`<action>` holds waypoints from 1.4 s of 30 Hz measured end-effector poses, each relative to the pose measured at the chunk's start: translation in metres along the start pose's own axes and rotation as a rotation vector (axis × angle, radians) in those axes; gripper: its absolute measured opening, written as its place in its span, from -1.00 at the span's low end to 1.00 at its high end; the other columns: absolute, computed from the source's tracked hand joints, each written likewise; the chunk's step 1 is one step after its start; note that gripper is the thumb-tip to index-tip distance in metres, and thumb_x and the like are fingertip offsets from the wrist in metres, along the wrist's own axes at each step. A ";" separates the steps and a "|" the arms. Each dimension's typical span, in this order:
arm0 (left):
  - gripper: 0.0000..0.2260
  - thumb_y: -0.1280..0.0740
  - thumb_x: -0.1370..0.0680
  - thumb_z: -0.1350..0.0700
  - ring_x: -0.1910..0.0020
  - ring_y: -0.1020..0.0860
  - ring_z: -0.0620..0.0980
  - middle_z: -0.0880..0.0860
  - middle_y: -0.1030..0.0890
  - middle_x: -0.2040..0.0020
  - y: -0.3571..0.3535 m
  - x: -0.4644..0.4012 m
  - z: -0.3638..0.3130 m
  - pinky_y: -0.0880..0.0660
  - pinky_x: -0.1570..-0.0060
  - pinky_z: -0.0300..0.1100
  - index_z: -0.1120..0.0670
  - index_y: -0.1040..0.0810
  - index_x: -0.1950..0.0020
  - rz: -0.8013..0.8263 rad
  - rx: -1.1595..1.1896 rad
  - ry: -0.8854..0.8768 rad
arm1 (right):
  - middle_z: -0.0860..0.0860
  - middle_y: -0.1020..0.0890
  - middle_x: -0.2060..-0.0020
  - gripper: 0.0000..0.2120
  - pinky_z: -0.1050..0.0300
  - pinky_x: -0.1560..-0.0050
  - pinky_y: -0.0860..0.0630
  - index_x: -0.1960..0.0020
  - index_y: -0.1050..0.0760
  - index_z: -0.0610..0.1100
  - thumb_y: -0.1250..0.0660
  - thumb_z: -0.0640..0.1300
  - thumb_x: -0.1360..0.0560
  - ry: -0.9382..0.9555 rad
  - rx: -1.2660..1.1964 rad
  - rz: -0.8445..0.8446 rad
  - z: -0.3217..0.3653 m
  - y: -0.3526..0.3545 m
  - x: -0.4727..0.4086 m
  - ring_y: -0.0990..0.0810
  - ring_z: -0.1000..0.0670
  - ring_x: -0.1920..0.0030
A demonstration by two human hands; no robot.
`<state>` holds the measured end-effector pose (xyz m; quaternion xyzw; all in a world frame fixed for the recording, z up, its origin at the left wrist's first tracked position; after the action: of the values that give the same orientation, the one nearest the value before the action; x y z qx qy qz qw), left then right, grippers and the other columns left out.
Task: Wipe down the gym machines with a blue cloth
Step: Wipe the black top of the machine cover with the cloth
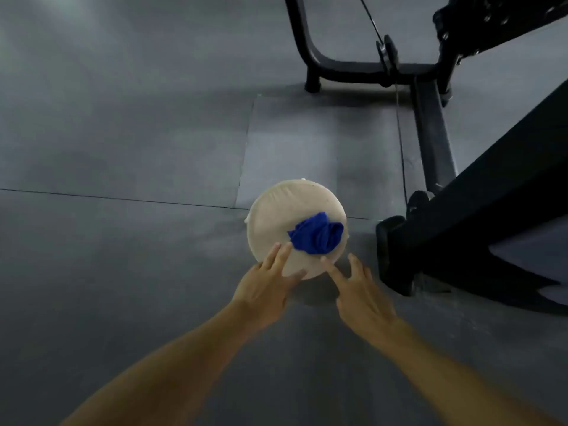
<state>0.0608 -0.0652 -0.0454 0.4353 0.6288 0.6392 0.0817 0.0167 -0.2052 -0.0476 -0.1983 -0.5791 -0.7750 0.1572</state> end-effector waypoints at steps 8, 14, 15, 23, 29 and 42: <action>-0.32 -0.26 -0.68 0.02 -0.65 0.28 0.30 0.14 0.32 -0.68 -0.059 -0.100 0.019 -0.09 -0.62 0.17 -0.20 0.06 -0.69 0.033 -0.150 0.049 | -0.23 0.09 -0.62 -0.11 -0.08 -0.39 -0.46 -0.66 0.17 0.16 -0.34 -0.18 -0.58 -0.019 0.089 -0.105 -0.023 -0.041 -0.097 -0.21 -0.22 -0.51; -0.21 -0.25 -0.68 -0.05 -0.67 0.28 0.15 -0.01 0.28 -0.69 -0.060 -0.089 0.015 -0.09 -0.62 0.14 0.00 0.24 -0.70 0.066 -0.147 0.067 | -0.07 0.09 -0.66 -0.20 -0.01 -0.59 -0.11 -0.68 0.12 -0.06 -0.24 -0.36 -0.61 0.074 -0.066 -0.131 -0.005 -0.033 -0.087 0.08 -0.09 -0.65; -0.21 -0.25 -0.68 -0.06 -0.67 0.28 0.14 0.00 0.30 -0.69 -0.052 -0.078 0.013 -0.08 -0.62 0.14 0.01 0.25 -0.69 0.057 -0.142 0.067 | -0.05 0.10 -0.67 -0.20 0.00 -0.60 -0.09 -0.68 0.13 -0.06 -0.22 -0.39 -0.61 0.088 -0.095 -0.139 0.000 -0.027 -0.078 0.10 -0.07 -0.65; -0.25 -0.17 -0.71 0.01 -0.65 0.33 0.14 0.02 0.39 -0.66 0.091 0.052 -0.021 0.08 -0.65 0.14 0.02 0.34 -0.67 -0.064 -0.160 0.016 | 0.01 0.24 -0.64 -0.18 0.23 -0.46 0.19 -0.67 0.27 0.00 -0.16 -0.36 -0.63 0.116 -0.118 -0.251 0.057 0.095 0.050 0.33 0.03 -0.60; -0.21 -0.21 -0.67 0.04 -0.64 0.35 0.18 0.07 0.36 -0.67 0.269 0.171 -0.064 0.18 -0.64 0.16 0.07 0.31 -0.67 -0.207 -0.189 -0.059 | 0.04 0.23 -0.63 -0.17 0.22 -0.50 0.24 -0.65 0.26 0.05 -0.19 -0.35 -0.64 0.190 -0.127 -0.408 0.115 0.257 0.178 0.27 0.00 -0.63; -0.24 -0.51 -0.44 0.11 -0.63 -0.20 0.19 0.10 -0.21 -0.67 0.641 0.370 -0.190 -0.35 -0.51 0.16 0.09 -0.33 -0.61 -0.768 -0.376 -0.339 | -0.14 -0.17 -0.63 -0.25 0.10 -0.56 -0.26 -0.67 0.02 -0.05 -0.24 -0.37 -0.60 0.248 -0.098 -0.823 0.192 0.606 0.454 -0.15 -0.05 -0.62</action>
<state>-0.0049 -0.0889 0.7157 0.2468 0.5956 0.5852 0.4919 -0.0683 -0.1967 0.7289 0.1367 -0.5491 -0.8176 -0.1062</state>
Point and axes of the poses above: each hand's wrist, its own x-axis away from the middle knuckle, its own y-axis out of the back of the hand, z = x × y, the point moved 10 cm from there along -x, towards the middle knuckle
